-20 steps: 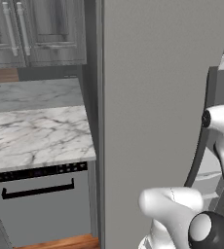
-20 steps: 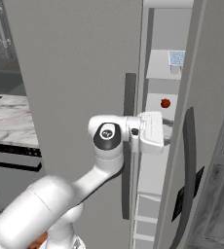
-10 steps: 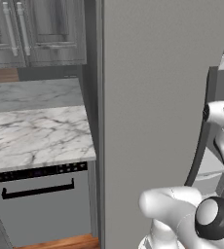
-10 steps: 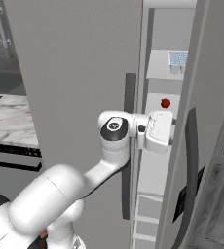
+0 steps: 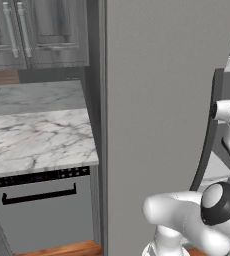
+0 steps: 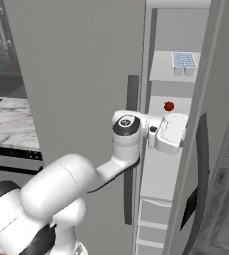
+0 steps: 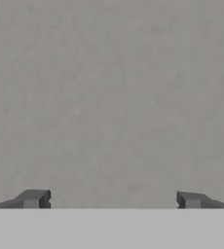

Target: Open the freezer door, pick up the ice cube tray from the freezer, and place it on the dining counter.

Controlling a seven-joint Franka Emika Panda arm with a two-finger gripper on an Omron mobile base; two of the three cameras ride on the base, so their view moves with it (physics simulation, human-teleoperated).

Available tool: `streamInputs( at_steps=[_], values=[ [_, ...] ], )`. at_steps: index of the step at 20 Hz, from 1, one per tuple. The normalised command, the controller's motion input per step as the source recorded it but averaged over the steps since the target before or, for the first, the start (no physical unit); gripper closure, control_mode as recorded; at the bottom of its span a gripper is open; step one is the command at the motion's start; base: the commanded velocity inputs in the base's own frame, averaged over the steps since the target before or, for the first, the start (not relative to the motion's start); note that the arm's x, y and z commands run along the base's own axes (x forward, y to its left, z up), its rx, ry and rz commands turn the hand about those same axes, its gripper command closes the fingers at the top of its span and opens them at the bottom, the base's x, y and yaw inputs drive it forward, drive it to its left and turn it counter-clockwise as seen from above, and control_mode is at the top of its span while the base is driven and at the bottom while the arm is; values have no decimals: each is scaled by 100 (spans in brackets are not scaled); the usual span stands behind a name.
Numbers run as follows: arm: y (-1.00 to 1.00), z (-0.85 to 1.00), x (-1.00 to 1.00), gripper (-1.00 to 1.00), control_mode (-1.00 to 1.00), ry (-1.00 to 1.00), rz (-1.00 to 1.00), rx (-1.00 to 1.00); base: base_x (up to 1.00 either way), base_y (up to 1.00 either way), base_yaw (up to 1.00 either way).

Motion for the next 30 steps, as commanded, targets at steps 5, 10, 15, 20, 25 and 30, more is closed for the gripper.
streamInputs(
  at_steps=[5,10,15,20,25,30],
  values=[
    [-55,0,0,-100,-100,0,0,0,0,0,0],
    [-49,0,0,-100,-100,0,0,0,0,0,0],
    [-39,0,0,-100,-100,0,0,0,0,0,0],
    [-32,0,0,-100,-100,0,0,0,0,0,0],
    [-32,0,0,-100,-100,0,0,0,0,0,0],
    [-24,0,0,-100,-100,0,0,0,0,0,0]
  ],
)
